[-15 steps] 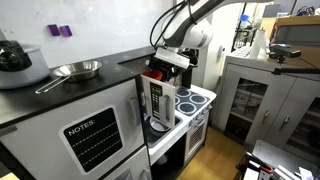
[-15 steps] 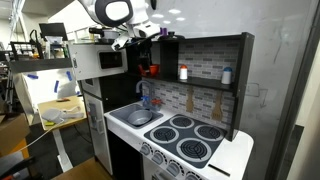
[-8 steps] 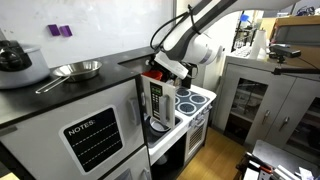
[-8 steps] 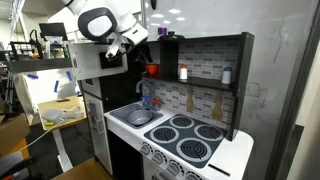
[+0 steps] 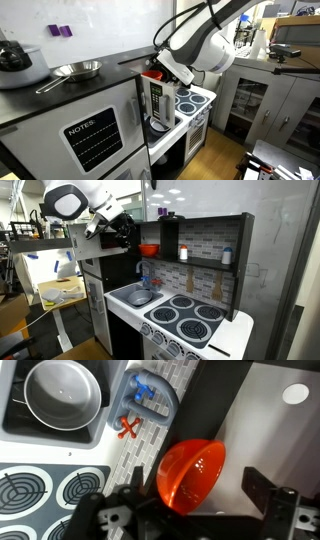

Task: Put the red bowl in the microwave

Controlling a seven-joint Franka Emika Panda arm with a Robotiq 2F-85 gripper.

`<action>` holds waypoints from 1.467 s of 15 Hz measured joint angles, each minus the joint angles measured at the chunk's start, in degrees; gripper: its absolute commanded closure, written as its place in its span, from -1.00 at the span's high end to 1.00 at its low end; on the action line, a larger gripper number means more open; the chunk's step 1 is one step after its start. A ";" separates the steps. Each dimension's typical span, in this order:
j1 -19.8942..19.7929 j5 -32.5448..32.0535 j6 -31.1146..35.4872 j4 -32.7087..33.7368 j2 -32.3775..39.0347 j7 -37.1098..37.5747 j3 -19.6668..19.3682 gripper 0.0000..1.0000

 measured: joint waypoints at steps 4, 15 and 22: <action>2.62 2.80 3.20 -7.16 -4.56 0.16 0.01 1.00; 3.21 7.59 5.80 -17.56 -7.63 -3.74 1.45 1.00; -0.43 8.01 -0.28 -17.42 -7.44 -21.84 2.83 1.00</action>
